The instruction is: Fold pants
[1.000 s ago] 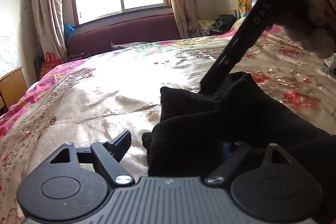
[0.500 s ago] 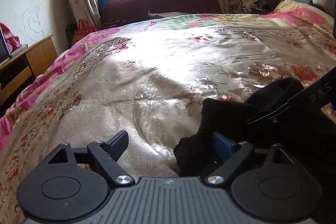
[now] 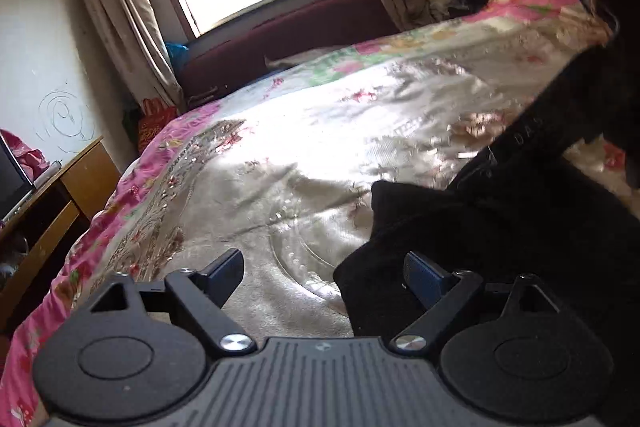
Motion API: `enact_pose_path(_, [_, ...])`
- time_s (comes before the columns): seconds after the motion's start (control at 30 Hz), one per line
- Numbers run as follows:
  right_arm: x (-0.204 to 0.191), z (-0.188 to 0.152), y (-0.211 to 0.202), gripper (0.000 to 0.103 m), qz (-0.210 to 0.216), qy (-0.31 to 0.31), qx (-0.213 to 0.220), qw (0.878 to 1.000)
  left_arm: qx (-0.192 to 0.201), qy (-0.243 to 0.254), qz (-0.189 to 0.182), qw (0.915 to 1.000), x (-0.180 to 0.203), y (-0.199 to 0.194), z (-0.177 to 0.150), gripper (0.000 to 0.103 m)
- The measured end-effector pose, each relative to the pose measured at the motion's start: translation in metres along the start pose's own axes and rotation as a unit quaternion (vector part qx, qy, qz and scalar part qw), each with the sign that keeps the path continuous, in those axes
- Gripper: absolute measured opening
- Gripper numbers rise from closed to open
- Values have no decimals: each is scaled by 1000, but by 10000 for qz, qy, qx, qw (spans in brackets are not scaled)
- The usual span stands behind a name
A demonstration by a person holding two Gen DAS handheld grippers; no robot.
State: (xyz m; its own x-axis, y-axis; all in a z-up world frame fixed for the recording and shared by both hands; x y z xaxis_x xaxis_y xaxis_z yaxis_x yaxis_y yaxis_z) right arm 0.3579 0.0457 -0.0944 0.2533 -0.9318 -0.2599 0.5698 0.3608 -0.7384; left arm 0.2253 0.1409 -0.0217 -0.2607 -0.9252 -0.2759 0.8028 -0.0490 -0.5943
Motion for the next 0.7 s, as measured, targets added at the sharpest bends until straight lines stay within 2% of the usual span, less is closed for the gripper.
enact_pose_path(0.07, [9,-5,13,13,-105,20,-94,9999,-66,-98,-21,9999,0,23,0,101])
enact_pose_path(0.17, [15,-4,7,15,83,225,50,9997,-50,-226,34,9997,-4,37,6,102])
enact_pose_path(0.2, [17,-3,1,20,162,340,120,9992,-53,-225,80,9997,-6,41,6,103])
enact_pose_path(0.27, [22,0,-15,21,253,578,256,9977,-137,-269,113,9995,-10,44,9,103])
enact_pose_path(0.37, [21,-5,-57,22,323,664,574,9956,-124,-545,184,9983,-19,28,15,103])
enact_pose_path(0.43, [17,-21,-86,28,238,590,723,9953,-46,-701,282,9971,-23,5,13,103])
enact_pose_path(0.5, [11,-48,-106,38,325,565,731,9952,-47,-750,236,9969,-22,-17,5,103])
enact_pose_path(0.57, [-2,-79,-111,39,281,233,609,9975,-57,-781,229,9967,-15,-37,-7,103])
enact_pose_path(0.63, [-12,-108,-102,39,-48,-217,425,9988,-133,-710,278,9970,-4,-50,-24,103])
enact_pose_path(0.7, [-15,-117,-97,39,-244,-363,428,9981,-362,-526,324,9974,9,-53,-43,103])
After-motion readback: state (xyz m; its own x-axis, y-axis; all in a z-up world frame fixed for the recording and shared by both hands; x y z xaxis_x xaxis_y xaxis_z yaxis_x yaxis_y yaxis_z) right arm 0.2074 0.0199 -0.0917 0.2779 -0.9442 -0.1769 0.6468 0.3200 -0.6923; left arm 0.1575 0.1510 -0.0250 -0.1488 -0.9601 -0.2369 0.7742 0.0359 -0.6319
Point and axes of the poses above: each gripper's, at about its wrist camera, not at the fingertips, and y roughly the way its jaws point, x to its right, z to its top, the point moved 8 cm from there along y, roughly the way its jaws point, and after that the axes turned 9 degrees about -z, right-handed, at the moved point
